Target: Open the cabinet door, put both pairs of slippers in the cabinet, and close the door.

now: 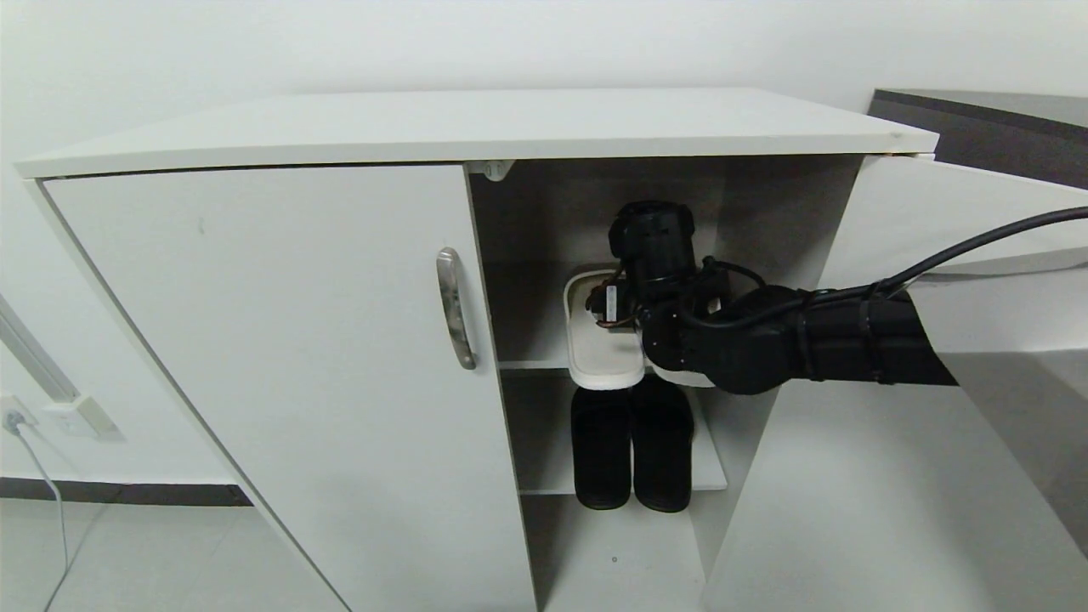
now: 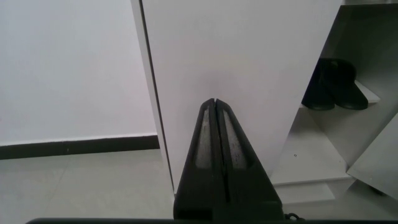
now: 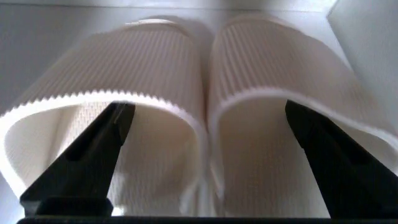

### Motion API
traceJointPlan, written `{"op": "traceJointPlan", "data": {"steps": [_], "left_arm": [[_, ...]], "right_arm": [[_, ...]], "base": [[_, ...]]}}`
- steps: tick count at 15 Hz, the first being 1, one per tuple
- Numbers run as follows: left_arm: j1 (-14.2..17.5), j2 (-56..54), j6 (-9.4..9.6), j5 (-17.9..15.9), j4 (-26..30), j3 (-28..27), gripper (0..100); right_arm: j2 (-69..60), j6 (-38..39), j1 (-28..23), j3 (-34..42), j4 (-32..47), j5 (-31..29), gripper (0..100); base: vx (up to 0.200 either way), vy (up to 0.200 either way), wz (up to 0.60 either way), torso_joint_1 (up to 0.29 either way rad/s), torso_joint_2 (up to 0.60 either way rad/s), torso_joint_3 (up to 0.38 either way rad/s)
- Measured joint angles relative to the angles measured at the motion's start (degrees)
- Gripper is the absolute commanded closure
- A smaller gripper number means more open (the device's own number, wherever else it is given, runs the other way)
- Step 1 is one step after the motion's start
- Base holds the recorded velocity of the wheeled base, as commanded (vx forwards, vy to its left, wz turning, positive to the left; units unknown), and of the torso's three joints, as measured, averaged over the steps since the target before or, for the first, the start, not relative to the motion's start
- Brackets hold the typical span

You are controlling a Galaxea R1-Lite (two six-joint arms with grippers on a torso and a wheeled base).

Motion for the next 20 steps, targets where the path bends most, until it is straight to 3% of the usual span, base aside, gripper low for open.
{"op": "traceJointPlan", "data": {"steps": [4, 9, 14, 15, 17, 20], "left_arm": [[0.0, 0.0, 0.0, 0.02, 0.0, 0.0, 100], [0.0, 0.0, 0.01, 0.0, 0.0, 0.0, 100], [0.07, 0.0, 0.0, 0.02, 0.0, 0.02, 100], [0.05, 0.0, 0.01, 0.02, 0.0, 0.02, 100], [0.0, 0.0, 0.01, 0.0, 0.0, -0.02, 100], [0.0, 0.0, 0.01, 0.0, 0.0, -0.02, 100]], "right_arm": [[-5.24, 0.38, 2.32, 7.5, -1.1, -1.41, 0], [-16.48, 0.16, 7.83, 23.04, -6.07, -2.13, 0], [-30.16, -0.11, 13.8, 43.56, -12.75, 4.0, 0], [-32.15, -0.11, 14.35, 47.3, -15.14, 5.47, 100], [-34.85, -0.18, 14.85, 52.7, -21.35, 6.95, 100], [-36.23, -0.27, 14.98, 55.49, -22.66, 9.86, 100]], "base": [[0.0, 0.0, 0.0, 0.0, 0.0, 0.0], [0.0, 0.0, 0.0, 0.0, 0.0, 0.0], [0.0, 0.0, 0.0, 0.0, 0.0, 0.0], [0.0, 0.0, 0.0, 0.0, 0.0, 0.0], [0.0, 0.0, 0.0, 0.0, 0.0, 0.0], [-0.067, 0.0, 0.0, 0.001, 0.0, 0.004]]}}
